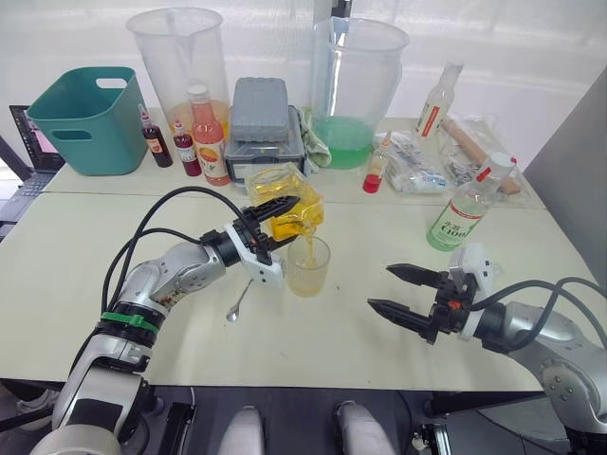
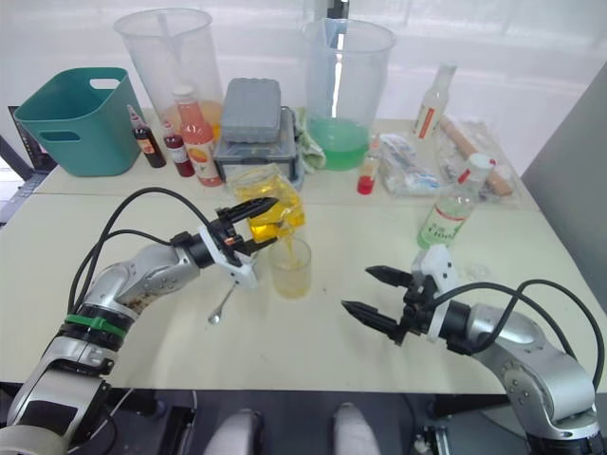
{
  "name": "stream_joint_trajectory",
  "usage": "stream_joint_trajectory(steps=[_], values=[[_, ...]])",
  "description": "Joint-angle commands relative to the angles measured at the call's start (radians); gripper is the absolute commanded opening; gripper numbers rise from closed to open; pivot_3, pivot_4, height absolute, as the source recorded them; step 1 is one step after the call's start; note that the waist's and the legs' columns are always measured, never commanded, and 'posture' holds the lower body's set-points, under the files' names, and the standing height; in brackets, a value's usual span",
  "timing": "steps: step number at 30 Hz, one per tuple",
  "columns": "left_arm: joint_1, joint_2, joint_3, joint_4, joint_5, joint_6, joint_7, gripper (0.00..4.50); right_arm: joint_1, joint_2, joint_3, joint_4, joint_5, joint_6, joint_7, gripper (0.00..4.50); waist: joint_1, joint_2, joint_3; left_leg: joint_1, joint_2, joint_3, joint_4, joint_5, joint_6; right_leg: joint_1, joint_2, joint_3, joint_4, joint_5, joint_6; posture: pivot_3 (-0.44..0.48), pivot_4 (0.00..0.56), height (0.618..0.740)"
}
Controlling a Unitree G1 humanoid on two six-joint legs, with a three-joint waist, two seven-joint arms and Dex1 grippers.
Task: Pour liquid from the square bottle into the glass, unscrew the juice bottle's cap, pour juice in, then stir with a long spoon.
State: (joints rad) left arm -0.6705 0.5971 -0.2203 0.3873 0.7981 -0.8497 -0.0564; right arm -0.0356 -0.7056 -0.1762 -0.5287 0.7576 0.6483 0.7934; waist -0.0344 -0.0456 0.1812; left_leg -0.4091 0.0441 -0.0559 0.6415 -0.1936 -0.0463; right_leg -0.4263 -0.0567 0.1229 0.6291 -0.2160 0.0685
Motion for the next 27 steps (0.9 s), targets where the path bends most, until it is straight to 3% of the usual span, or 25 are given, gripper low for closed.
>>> stream_joint_trajectory(steps=[1, 5, 16, 21, 27], values=[[-0.061, 0.009, 0.029, -0.071, -0.033, -0.007, 0.055, 2.79, -0.002, -0.004, -0.027, -0.015, 0.000, -0.031, 0.009, 4.47, 0.000, 0.000, 0.000, 0.000, 0.000, 0.000, 0.000, 0.000, 0.000, 0.000, 0.000, 0.000, 0.000, 0.000, 0.000, 0.000, 0.150, 0.739], [-0.055, 0.005, 0.039, -0.076, -0.064, -0.002, 0.045, 2.79, -0.003, -0.003, -0.024, -0.012, -0.001, -0.033, 0.014, 4.47, 0.000, 0.000, 0.000, 0.000, 0.000, 0.000, 0.000, 0.000, 0.000, 0.000, 0.000, 0.000, 0.000, 0.000, 0.000, 0.000, 0.150, 0.739], [-0.020, -0.011, 0.057, -0.168, -0.396, 0.143, -0.218, 2.79, -0.022, -0.013, -0.008, -0.003, 0.001, -0.020, 0.027, 4.47, -0.003, 0.000, 0.000, 0.000, 0.000, 0.000, 0.000, 0.000, 0.000, 0.000, 0.000, 0.000, 0.001, 0.000, 0.000, 0.000, 0.150, 0.739], [0.039, -0.079, 0.135, -0.329, -0.659, 0.492, -0.338, 2.79, -0.067, -0.017, 0.014, 0.014, 0.010, 0.000, 0.045, 4.47, -0.003, 0.000, 0.000, 0.000, 0.000, 0.000, 0.001, 0.000, 0.000, 0.000, 0.000, 0.000, 0.001, 0.000, 0.000, 0.000, 0.150, 0.739], [0.051, -0.151, 0.299, -0.429, -0.855, 0.918, -0.296, 2.79, -0.096, -0.035, 0.032, 0.032, 0.009, 0.013, 0.073, 4.47, -0.014, 0.000, 0.000, 0.002, 0.000, -0.001, 0.001, 0.000, 0.000, 0.000, 0.001, 0.000, 0.003, 0.000, 0.000, 0.000, 0.150, 0.739]])
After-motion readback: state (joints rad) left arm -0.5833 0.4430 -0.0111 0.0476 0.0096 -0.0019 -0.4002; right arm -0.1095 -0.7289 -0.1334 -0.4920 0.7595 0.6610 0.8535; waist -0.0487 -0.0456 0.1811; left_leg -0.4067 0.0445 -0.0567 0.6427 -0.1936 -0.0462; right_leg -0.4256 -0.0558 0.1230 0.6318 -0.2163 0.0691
